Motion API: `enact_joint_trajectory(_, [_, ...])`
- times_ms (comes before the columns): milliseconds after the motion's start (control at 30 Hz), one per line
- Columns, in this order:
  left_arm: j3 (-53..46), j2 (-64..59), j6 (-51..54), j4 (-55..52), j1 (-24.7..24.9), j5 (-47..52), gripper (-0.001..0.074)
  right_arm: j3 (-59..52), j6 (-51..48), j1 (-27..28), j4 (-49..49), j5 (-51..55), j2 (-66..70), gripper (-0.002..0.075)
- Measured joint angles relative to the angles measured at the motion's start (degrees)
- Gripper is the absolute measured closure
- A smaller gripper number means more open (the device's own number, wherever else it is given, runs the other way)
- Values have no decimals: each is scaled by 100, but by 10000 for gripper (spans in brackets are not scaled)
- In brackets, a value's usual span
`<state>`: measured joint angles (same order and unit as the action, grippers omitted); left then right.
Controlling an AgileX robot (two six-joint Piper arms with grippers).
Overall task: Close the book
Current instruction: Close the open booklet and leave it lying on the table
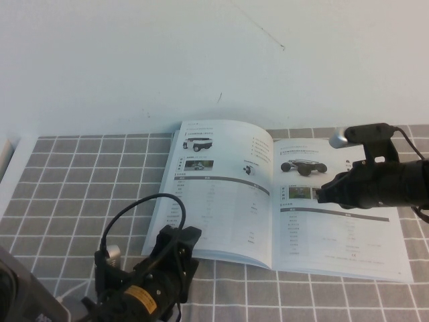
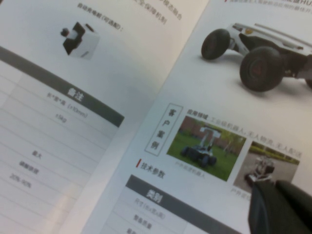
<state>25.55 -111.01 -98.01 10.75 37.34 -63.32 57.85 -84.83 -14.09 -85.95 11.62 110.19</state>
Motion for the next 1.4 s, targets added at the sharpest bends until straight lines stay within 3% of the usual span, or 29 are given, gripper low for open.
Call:
enact_joint_trajectory(567, [10, 0, -186, -247, 0, 22, 267, 0, -66, 0, 0, 24, 0, 729])
enact_joint_trajectory(833, [10, 14, -148, -366, 0, 22, 323, 0, -116, 0, 0, 37, 0, 729])
enact_joint_trajectory(1267, [10, 1715, 1393, -964, 64, 1391, 353, 0, -283, 0, 0, 137, 0, 729])
enact_joint_trajectory(1400, [10, 2505, 2022, -1571, -135, 2173, 459, 0, -294, 0, 0, 309, 0, 729])
